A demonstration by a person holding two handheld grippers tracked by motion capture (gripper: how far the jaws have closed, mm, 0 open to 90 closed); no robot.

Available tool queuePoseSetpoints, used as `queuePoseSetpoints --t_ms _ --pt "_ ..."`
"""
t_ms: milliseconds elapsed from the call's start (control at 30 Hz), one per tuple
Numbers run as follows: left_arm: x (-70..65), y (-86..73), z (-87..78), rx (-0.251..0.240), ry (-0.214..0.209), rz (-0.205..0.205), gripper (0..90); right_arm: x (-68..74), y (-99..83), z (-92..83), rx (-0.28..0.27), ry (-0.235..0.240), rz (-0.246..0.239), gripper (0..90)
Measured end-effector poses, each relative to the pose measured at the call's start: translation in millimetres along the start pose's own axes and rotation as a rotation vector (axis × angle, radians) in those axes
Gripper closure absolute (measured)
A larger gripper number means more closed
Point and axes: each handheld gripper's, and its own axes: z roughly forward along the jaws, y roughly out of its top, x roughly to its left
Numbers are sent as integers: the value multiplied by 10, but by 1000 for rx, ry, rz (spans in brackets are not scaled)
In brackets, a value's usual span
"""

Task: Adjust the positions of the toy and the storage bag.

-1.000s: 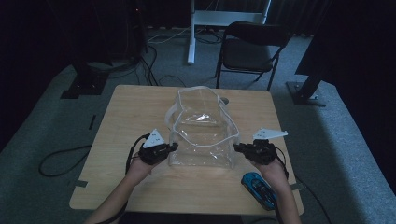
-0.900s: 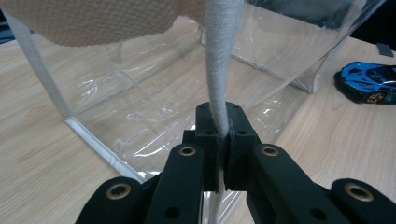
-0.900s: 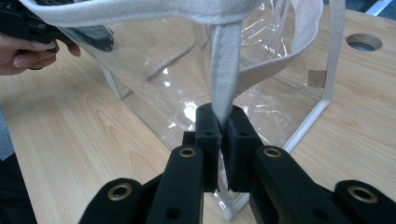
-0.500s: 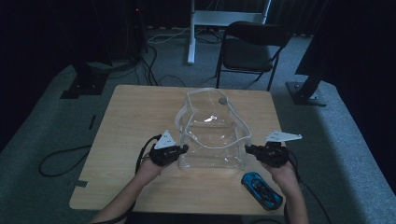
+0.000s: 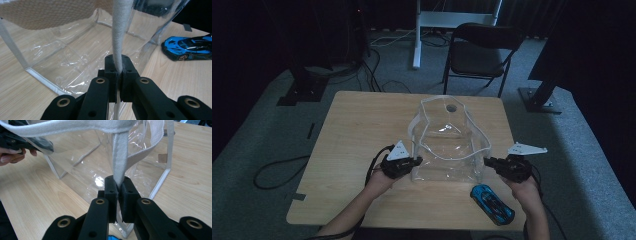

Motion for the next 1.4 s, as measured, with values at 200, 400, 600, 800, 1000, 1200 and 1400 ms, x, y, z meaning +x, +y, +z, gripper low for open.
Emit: queuePoseSetpoints --t_ms 200,400,600,800,1000,1200,1400 --pt "-28 35 71 -3 -9 -2 870 -29 -38 -67 -1 -10 11 851" --pt "-21 49 86 1 -6 -14 868 -17 -46 -70 1 -7 8 841" --pt "-17 43 84 -4 -9 -30 865 -21 -50 -57 -17 14 16 701" --pt "-4 64 60 -21 -26 -51 827 -17 -55 -15 -23 102 10 482" --pt "6 133 25 -27 -35 -63 591 42 -54 49 -1 80 -7 289" --pt "23 140 11 -20 -49 -86 356 52 -40 67 -8 85 19 165" --pt "33 134 -20 -10 -26 -85 190 55 -35 48 -29 98 18 107"
